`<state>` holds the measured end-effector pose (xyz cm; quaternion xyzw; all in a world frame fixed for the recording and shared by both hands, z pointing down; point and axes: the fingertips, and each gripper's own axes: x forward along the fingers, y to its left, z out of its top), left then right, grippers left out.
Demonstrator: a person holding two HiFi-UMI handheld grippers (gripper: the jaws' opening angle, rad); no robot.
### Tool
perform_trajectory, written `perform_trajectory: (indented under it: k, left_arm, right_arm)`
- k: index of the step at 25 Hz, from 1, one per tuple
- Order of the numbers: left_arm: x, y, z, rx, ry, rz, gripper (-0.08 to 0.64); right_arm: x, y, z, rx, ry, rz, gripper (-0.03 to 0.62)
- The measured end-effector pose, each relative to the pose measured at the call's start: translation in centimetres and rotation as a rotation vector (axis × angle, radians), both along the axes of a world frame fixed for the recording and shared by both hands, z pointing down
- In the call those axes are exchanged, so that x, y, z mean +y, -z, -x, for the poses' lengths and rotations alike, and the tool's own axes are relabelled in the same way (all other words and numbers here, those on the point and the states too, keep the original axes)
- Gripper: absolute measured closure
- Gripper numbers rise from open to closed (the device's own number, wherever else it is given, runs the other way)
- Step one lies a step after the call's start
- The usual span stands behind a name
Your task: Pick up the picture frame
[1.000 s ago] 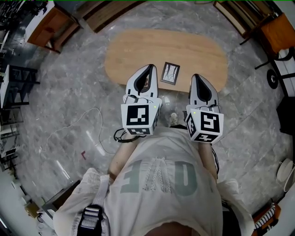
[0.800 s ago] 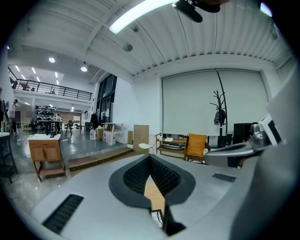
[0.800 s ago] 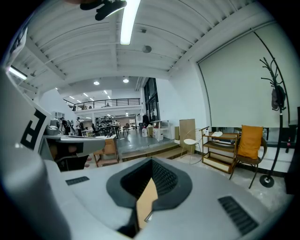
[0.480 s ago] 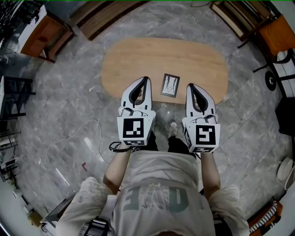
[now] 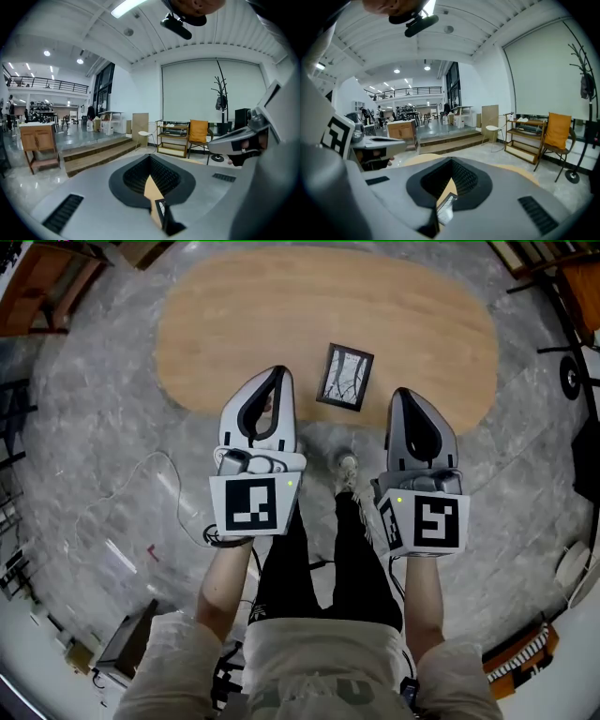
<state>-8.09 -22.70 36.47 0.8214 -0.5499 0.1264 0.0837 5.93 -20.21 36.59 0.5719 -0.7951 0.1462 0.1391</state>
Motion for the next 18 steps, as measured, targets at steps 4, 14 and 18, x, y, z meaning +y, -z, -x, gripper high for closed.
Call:
perform_trajectory:
  k: [4,14,18]
  left_arm:
    - [0.2,-7.1,-0.7,0.005,0.007,0.016,0.551]
    - [2.9,-15.2,-2.0,-0.04,-0.045,0.131,0.551]
    - [2.3,-15.1,-2.2,-0.062,-0.061,0.106,0.551]
  right_arm:
    - [0.1,-5.9,-0.2,-0.067,-0.027,0.024,0.589]
    - [2.3,-14.0,-1.3,-0.076,-0.045,0.107,0.589]
    - [2.4,-14.4,-1.3,-0.076,-0.039,0.11,0.589]
